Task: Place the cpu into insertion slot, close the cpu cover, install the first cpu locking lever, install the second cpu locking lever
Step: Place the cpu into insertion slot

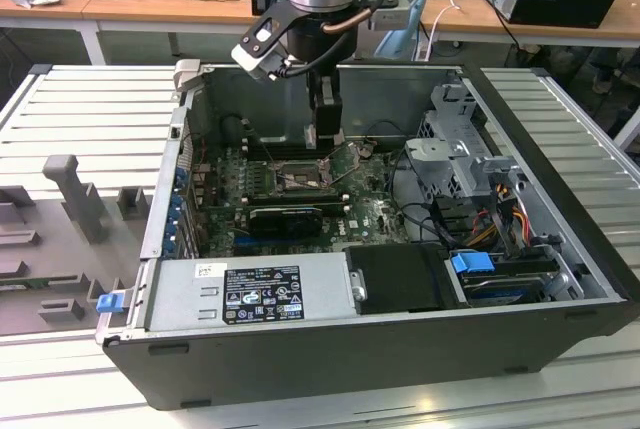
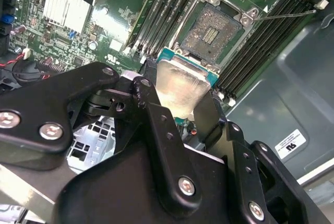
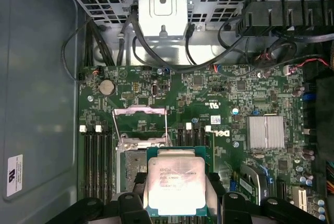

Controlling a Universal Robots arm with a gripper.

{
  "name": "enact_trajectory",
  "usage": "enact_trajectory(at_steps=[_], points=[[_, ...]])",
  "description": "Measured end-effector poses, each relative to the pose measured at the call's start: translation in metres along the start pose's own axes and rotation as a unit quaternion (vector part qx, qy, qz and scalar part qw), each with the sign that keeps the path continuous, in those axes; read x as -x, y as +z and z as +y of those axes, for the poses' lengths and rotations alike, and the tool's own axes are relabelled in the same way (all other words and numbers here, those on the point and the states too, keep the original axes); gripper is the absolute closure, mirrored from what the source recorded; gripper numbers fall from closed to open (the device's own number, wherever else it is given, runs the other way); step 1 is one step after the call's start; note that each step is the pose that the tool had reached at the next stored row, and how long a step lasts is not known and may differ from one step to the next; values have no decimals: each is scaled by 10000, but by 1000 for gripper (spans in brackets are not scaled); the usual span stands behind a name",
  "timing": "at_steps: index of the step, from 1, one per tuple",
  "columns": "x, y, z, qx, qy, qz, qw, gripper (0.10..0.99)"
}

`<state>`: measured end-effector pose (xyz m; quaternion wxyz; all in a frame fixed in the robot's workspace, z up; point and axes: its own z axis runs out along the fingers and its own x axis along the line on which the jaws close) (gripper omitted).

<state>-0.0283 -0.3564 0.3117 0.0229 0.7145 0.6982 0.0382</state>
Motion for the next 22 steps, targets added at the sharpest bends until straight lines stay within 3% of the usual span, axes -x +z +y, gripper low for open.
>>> enact_trajectory(at_steps=[22], points=[[2,91,-8,0,0,0,10000,561]])
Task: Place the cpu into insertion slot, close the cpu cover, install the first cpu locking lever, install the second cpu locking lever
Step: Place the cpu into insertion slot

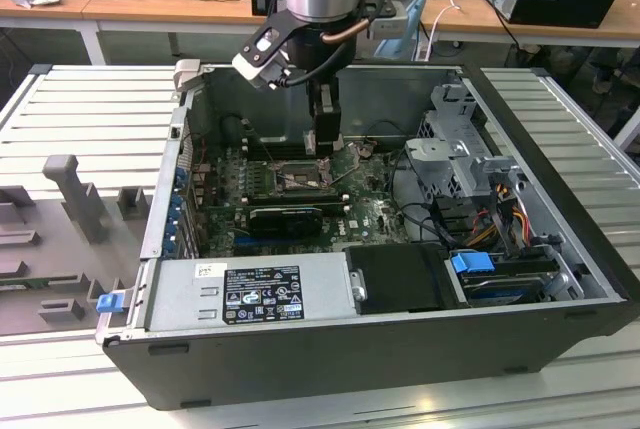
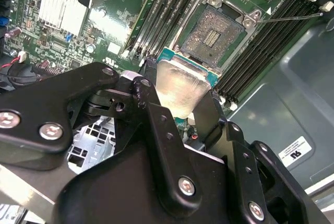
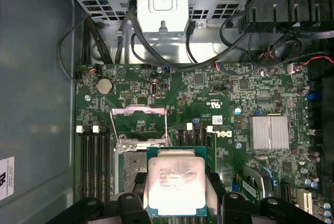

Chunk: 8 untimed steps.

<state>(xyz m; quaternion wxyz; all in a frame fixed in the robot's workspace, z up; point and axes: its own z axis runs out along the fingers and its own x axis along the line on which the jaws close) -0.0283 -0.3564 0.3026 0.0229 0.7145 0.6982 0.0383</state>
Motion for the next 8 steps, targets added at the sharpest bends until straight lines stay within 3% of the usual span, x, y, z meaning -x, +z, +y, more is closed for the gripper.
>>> enact_trajectory(at_steps=[8], points=[[1,31,-3,0,0,0,10000,561]])
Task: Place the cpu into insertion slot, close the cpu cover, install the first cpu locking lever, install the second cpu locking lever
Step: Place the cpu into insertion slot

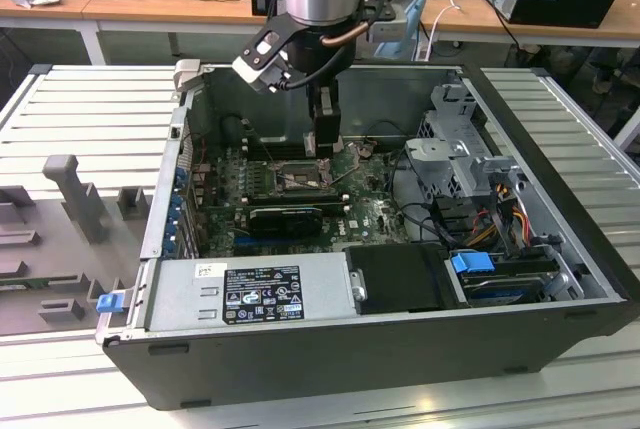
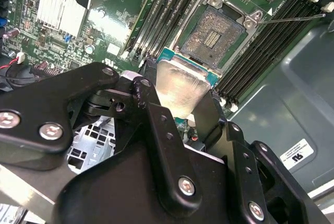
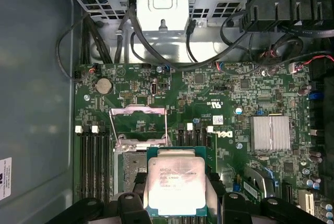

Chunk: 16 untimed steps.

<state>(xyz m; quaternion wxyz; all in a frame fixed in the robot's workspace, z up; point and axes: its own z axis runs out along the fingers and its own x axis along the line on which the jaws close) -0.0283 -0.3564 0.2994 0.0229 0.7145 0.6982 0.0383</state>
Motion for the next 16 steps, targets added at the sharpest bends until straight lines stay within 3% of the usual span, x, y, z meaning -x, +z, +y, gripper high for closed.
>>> enact_trajectory(at_steps=[16], points=[[2,78,-7,0,0,1,10000,561]])
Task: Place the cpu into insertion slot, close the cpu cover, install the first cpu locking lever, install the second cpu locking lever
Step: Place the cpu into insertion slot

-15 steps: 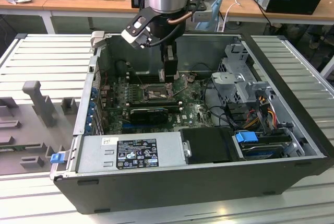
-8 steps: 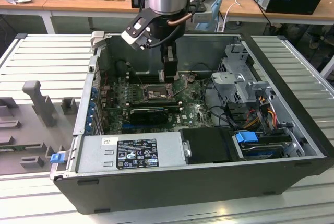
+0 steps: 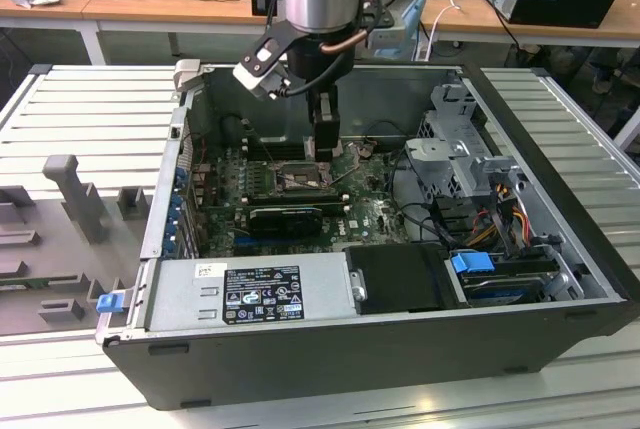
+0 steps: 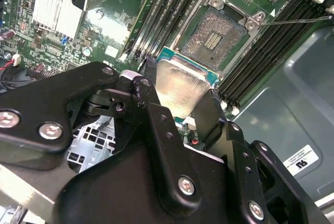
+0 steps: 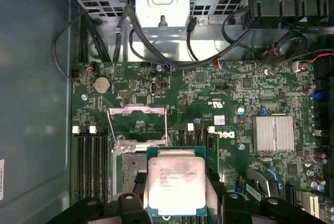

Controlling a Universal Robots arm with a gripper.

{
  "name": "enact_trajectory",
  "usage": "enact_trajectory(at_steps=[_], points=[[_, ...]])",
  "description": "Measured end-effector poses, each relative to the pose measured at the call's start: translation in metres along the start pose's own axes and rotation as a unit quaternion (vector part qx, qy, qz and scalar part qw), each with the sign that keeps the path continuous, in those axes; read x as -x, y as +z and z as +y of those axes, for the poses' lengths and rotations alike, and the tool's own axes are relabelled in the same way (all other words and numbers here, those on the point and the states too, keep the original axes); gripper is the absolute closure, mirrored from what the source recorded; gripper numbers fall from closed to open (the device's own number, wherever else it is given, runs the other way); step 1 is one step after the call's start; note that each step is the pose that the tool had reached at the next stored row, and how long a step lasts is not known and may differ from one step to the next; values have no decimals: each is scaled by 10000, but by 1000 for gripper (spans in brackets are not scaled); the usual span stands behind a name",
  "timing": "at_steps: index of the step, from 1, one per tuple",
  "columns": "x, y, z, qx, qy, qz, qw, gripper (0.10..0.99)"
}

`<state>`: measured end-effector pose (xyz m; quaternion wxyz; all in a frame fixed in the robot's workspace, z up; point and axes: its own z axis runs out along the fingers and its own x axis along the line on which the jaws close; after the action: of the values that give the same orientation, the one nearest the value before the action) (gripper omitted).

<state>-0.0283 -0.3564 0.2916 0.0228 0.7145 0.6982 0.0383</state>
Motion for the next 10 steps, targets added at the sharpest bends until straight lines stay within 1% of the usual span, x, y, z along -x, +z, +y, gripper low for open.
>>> enact_trajectory(at_steps=[6,10], points=[[1,35,-3,0,0,1,10000,561],[2,103,-9,0,1,7,10000,561]])
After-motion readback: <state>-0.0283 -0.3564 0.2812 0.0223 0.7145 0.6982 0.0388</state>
